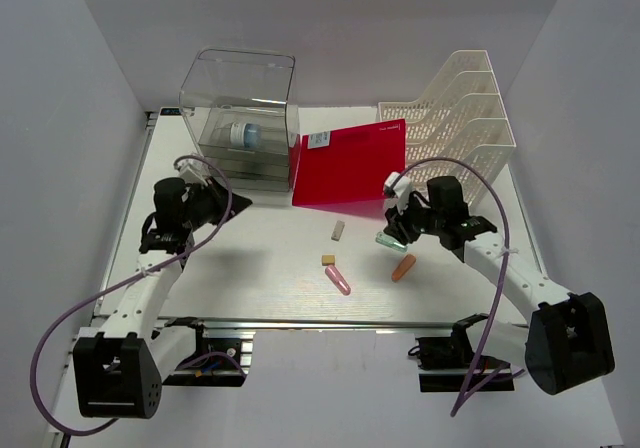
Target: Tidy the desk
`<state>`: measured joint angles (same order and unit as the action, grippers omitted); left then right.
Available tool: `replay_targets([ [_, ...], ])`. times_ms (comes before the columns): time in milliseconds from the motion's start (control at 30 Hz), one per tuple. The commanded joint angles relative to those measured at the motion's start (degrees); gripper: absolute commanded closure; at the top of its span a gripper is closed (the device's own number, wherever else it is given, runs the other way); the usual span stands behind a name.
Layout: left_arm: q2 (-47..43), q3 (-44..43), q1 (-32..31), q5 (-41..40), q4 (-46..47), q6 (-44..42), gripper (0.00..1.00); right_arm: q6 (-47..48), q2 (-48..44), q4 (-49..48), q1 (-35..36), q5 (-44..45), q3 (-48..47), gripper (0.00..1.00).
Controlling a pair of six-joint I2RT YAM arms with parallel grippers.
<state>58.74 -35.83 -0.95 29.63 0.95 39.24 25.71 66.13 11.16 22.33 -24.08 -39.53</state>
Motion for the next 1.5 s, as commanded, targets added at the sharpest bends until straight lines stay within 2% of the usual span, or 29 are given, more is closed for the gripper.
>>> replay_targets([
  [0, -3.19, -0.37, -1.85, 4.92, -18.6, -5.4, 0.83, -5.14, -0.65, -2.72, -3.85, 3.86, -2.31, 0.56],
  [67, -4.6, -1.25, -3.61, 3.43, -22.81, -7.33, 0.7, -7.43, -1.17, -2.81, -6.14, 2.99, -2.83, 0.46],
  [100, -5.03, -1.69, -4.23, 2.29, -23.79, -7.77, 0.58, -7.96, -1.26, -2.72, -7.46, 2.11, -2.92, 0.38],
  [133, -4.78, -2.04, -4.84, 2.02, -24.59, -8.39, 0.54, -8.22, -1.44, -2.29, -8.87, 0.88, -3.1, 0.34],
  [200, -4.16, -2.31, -7.65, 1.75, -26.26, -8.48, 0.45, -8.57, -1.27, -1.23, -10.71, -2.11, -3.62, 0.33],
  [300, -1.71, -3.27, -13.27, -0.26, -27.58, -7.78, 0.41, -9.37, -0.56, 0.09, -12.74, -4.92, -4.41, 0.34],
  [367, 0.57, -4.5, -16.87, -3.6, -28.63, -7.17, 0.39, -9.37, -0.04, 0.53, -14.15, -5.89, -4.68, 0.35],
  [533, 7.17, -8.45, -33.21, -13.44, -30.74, -2.86, 0.36, -8.23, 0.49, 2.02, -15.91, -7.03, -4.59, 0.41],
  [567, 9.53, -9.07, -35.76, -17.37, -31.18, -2.07, 0.36, -7.79, 0.58, 2.11, -16.08, -7.21, -4.42, 0.42],
  [633, 10.78, -9.95, -42.86, -22.83, -32.15, 2.22, 0.36, -7.26, 0.67, 2.2, -16.17, -7.48, -4.42, 0.43],
  [667, 11.22, -9.87, -44.99, -27.82, -32.06, 4.33, 0.36, -6.65, 0.58, 2.38, -16.26, -7.39, -4.33, 0.44],
  [700, 11.92, -10.04, -46.76, -30.83, -32.76, 8.79, 0.36, -6.38, 0.58, 2.46, -16.26, -7.13, -4.33, 0.44],
  [767, 13.41, -10.92, -51.59, -35.22, -32.77, 11.98, 0.35, -5.85, 0.14, 2.2, -16.44, -6.95, -3.89, 0.44],
  [800, 15.94, -11.97, -52.91, -36.73, -33.55, 15.22, 0.3, -5.59, -0.12, 2.11, -16.44, -6.86, -3.72, 0.45],
  [833, 17.53, -13.28, -55.28, -37.96, -34.43, 16.29, 0.29, -5.41, -0.3, 1.94, -16.44, -6.95, -3.71, 0.45],
  [1000, 29.29, -25.56, -60.21, -45.95, -39.61, 23.75, 0.27, -4.71, -1.44, 1.76, -16.52, -6.78, -3.28, 0.44],
  [1100, 34.32, -32.34, -61.28, -49.39, -45.85, 28.69, 0.23, -4.62, -2.4, 1.5, -16.97, -6.86, -2.92, 0.44],
  [1233, 42.48, -37.55, -62.5, -49.58, -51.48, 33.18, 0.23, -4.45, -3.11, 1.32, -17.05, -7.04, -2.92, 0.44],
  [1467, 48.66, -44.15, -63.82, -51.07, -57.64, 38.71, 0.25, -4.53, -4.16, 1.23, -17.84, -7.74, -2.57, 0.44],
])
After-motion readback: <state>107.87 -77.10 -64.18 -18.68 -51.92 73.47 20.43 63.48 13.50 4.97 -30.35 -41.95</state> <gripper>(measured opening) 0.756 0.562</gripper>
